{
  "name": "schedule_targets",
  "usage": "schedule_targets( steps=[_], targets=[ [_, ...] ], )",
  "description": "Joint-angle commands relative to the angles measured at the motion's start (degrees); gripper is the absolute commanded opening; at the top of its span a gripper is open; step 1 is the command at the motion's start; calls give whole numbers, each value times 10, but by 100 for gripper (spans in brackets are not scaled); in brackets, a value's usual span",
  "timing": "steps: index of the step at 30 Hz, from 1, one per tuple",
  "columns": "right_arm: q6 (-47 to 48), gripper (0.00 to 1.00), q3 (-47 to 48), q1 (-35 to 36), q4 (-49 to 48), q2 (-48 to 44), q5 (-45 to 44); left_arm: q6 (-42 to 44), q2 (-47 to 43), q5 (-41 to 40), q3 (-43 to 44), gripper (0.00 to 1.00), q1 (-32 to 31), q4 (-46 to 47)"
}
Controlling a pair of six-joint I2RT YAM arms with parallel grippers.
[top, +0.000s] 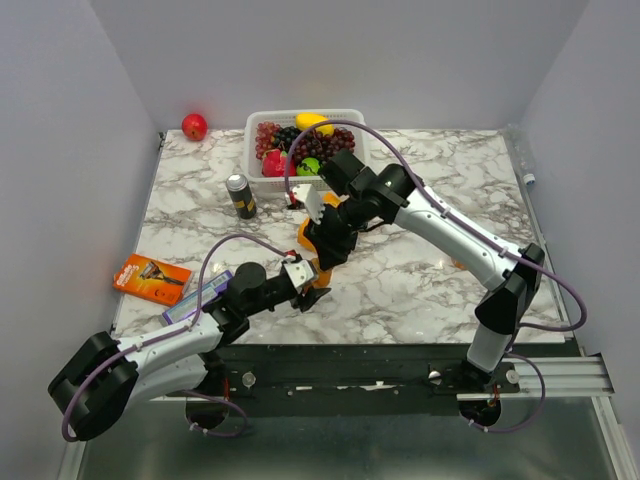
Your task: Screw on the bottle caps
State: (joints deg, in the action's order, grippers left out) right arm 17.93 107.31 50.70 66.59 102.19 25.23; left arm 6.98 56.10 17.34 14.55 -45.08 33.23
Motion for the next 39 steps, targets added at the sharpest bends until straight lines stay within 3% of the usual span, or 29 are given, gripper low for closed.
schedule_targets(
  steps=[1,4,8,16,21,24,25,28,35,38,39],
  targets=[
    [-131,0,-25,8,-9,33,-80,-18,-23,-13,74,0,2,97],
    [-194,0,-10,8,-3,49,-134,-30,-20,-11,79,0,4,92],
    [-240,0,6,6,-1,65,-139,-55,-17,-11,80,0,9,90],
    [-231,0,47,7,-3,77,-146,-67,-17,13,77,0,21,36],
    [-189,10,62,7,-12,63,-160,-63,-32,30,62,0,23,-13],
    [-145,40,74,7,-18,55,-136,-61,-48,40,58,0,22,-47],
    [-135,55,84,7,-22,47,-130,-65,-52,42,56,0,23,-63],
    [-105,72,115,6,-8,43,-114,-66,-61,54,53,0,22,-90],
    [-77,90,186,-3,48,27,-72,-63,-80,66,55,0,22,-129],
    [-20,91,163,-16,60,0,-49,-34,-105,80,65,0,23,-170],
    [41,91,121,-30,57,-32,-33,-10,-113,88,65,0,24,-181]
  ],
)
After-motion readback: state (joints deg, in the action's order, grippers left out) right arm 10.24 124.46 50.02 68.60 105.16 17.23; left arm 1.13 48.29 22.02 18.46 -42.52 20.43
